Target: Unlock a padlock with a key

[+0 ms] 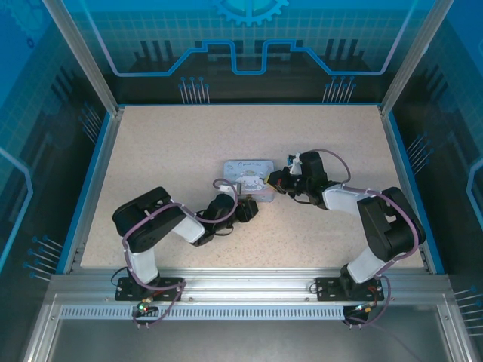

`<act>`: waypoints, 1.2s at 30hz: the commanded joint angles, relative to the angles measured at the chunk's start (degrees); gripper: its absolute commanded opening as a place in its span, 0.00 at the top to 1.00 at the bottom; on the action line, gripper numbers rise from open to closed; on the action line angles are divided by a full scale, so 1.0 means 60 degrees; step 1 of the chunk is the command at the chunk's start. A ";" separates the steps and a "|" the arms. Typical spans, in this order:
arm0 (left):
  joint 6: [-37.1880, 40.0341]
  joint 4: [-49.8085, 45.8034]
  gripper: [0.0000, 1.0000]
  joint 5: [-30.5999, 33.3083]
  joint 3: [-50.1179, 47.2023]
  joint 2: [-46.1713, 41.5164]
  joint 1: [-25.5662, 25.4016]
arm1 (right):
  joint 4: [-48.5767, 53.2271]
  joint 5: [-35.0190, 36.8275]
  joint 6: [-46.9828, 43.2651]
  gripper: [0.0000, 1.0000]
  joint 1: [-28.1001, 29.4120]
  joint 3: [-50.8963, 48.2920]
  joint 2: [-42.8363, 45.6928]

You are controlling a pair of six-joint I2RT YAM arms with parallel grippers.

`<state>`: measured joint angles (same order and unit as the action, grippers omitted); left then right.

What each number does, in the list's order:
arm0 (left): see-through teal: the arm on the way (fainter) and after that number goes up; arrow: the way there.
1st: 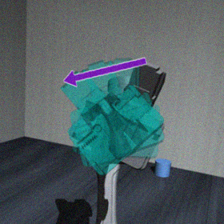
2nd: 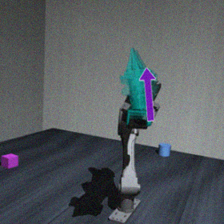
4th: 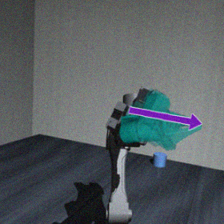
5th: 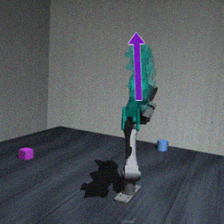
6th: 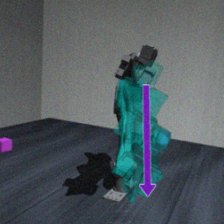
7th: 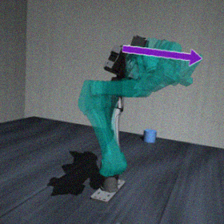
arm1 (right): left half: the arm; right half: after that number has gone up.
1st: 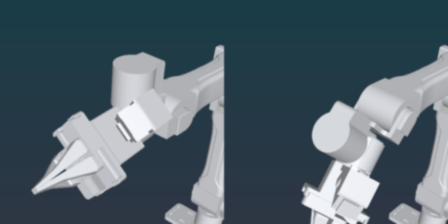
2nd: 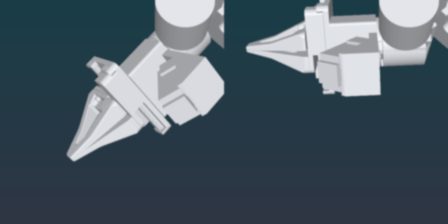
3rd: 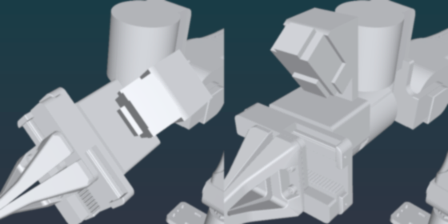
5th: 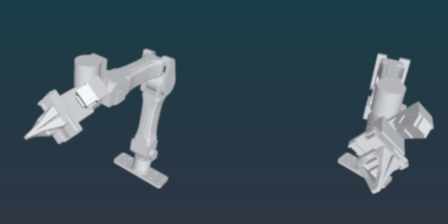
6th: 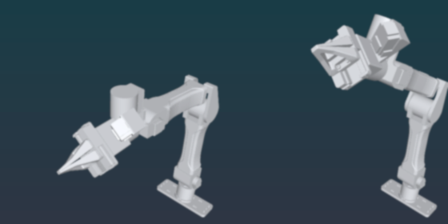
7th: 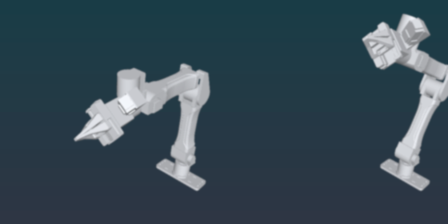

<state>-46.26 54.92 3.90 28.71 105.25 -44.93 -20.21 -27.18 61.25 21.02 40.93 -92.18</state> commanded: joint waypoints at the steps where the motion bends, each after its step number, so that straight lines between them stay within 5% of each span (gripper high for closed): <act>1: -0.0010 -0.0418 0.69 0.0375 -0.0217 -0.0109 -0.0100 | 0.0204 0.0165 0.0005 1.00 0.0160 0.0100 -0.0164; 20: 0.0193 -0.0773 0.80 0.0334 0.0207 -0.0051 -0.0137 | 0.0248 0.0179 0.0001 1.00 0.0159 0.0107 -0.0193; 28: 0.0254 -0.1164 0.96 0.0275 0.0309 -0.0336 -0.0118 | 0.0304 0.0093 0.0011 1.00 0.0134 0.0231 -0.0115; 36: 0.0064 -0.4187 1.00 -0.0433 0.1343 -0.1776 0.0035 | 0.1378 -0.0440 -0.0200 1.00 -0.0298 0.0884 0.1395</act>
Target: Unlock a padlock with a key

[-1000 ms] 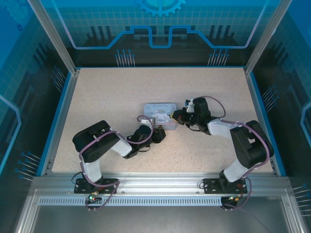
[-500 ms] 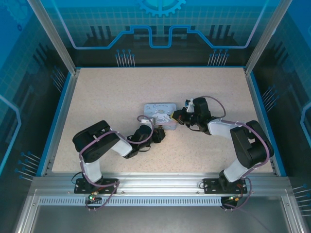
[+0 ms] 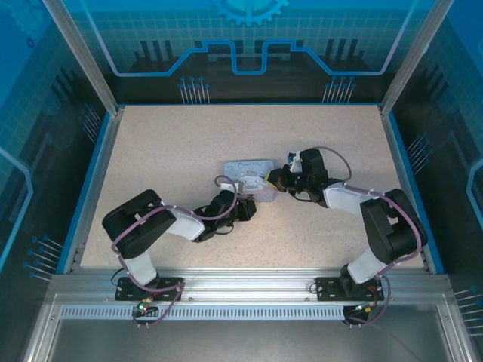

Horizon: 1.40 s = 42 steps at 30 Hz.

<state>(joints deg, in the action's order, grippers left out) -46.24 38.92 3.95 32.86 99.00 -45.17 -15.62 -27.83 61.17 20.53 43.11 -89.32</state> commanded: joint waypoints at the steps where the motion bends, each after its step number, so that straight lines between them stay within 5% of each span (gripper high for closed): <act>1: 0.0083 -0.1973 1.00 -0.0530 0.0860 -0.0910 0.0111 | 0.0958 -0.0358 -0.0326 1.00 -0.0264 0.0619 0.1227; 7: -0.0130 -0.3772 1.00 -0.1169 0.1675 -0.1674 0.0499 | 0.2191 -0.0507 -0.0672 1.00 -0.0349 0.0226 0.3058; 18: -0.1969 -0.2057 1.00 -0.2324 0.1488 -0.1508 0.0970 | 0.0088 0.0276 0.1429 1.00 0.0064 -0.3310 0.5234; 29: -0.4081 0.0323 1.00 -0.2324 0.1133 -0.1124 0.0965 | -0.1228 0.1882 0.2755 1.00 0.0985 -0.4434 0.5824; 42: -0.5656 0.1498 1.00 -0.1806 0.0953 -0.1116 0.1024 | -0.2498 0.2279 0.3506 1.00 0.1111 -0.4333 0.5292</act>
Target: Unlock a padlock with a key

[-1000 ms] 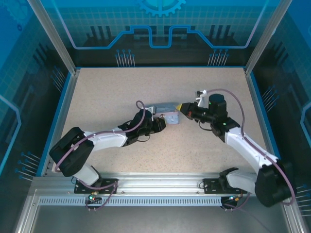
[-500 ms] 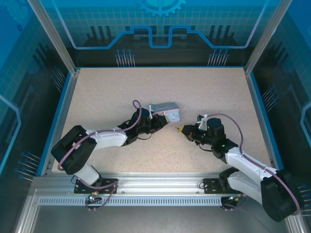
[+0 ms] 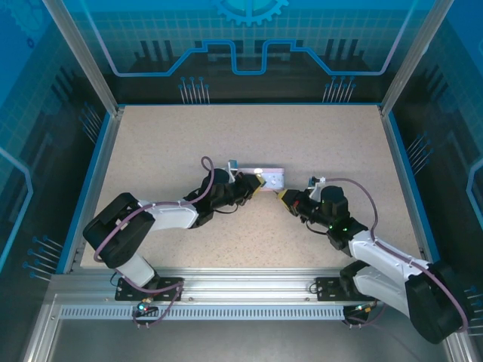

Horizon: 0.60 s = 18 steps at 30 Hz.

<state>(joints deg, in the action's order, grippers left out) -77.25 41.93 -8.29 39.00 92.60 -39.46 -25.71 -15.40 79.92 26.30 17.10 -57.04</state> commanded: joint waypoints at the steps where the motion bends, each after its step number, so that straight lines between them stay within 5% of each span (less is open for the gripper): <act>1: -0.0513 0.1034 1.00 0.0304 -0.0055 -0.0052 0.0075 | -0.0842 0.0248 0.0455 1.00 0.0155 0.0019 -0.0081; 18: -0.1162 0.2736 1.00 0.0104 -0.0068 0.0571 0.0077 | -0.1383 0.0142 0.0782 1.00 0.0229 0.0554 -0.0821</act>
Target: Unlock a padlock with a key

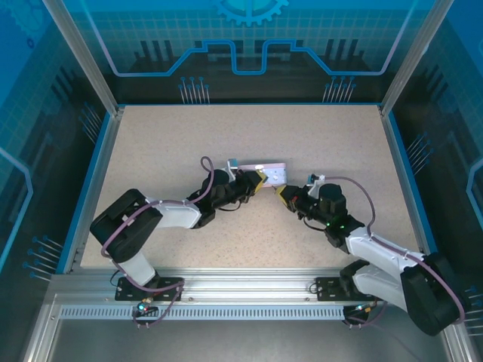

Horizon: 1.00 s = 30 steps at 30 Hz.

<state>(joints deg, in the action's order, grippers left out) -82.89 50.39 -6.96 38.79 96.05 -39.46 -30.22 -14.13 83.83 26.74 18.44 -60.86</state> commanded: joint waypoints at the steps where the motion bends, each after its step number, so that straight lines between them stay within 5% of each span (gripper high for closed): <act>1: -0.0213 0.1329 1.00 -0.0114 -0.0034 -0.0012 0.0075 | -0.0730 -0.0081 0.0165 1.00 0.0169 0.0368 -0.0274; 30: -0.0151 0.1575 1.00 -0.0379 0.0098 -0.0071 0.0073 | -0.1003 0.0115 0.0354 1.00 0.0226 0.0808 -0.0960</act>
<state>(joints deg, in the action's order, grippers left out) -83.99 52.95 -7.81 38.65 96.07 -39.46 -34.65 -14.04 85.78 27.38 21.39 -66.26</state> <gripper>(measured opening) 0.121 0.063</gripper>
